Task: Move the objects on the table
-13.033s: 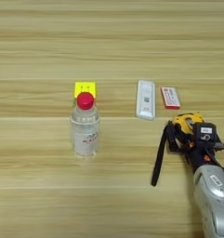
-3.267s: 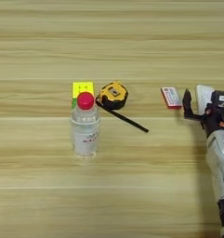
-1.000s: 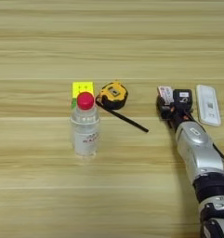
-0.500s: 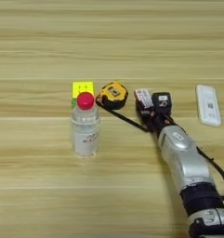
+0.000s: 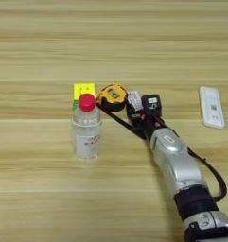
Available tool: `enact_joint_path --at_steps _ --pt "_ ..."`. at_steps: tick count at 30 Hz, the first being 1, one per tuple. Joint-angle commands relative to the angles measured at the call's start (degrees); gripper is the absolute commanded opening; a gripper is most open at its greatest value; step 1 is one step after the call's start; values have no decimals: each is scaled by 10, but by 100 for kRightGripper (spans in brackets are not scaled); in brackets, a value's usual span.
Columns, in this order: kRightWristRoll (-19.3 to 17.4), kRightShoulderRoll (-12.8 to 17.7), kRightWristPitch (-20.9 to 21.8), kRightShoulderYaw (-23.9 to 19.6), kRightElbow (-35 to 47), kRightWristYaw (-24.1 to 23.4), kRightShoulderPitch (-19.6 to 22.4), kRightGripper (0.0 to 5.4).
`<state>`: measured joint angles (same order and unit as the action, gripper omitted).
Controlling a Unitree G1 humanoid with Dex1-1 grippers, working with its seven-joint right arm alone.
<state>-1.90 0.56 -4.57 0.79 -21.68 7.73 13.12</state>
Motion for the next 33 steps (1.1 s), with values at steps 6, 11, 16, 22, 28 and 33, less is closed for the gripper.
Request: enact_joint_path --at_steps 6,11,16,22,28,33 --pt "10 6 14 -5 0 -18 27 317" --pt "12 6 18 -5 1 -21 28 365" --pt "24 14 29 -4 37 -35 16 415" --pt "28 16 22 2 94 -33 -13 467" --pt "29 20 0 10 200 -28 -73 528" --pt "25 26 2 32 278 -6 -134 535"
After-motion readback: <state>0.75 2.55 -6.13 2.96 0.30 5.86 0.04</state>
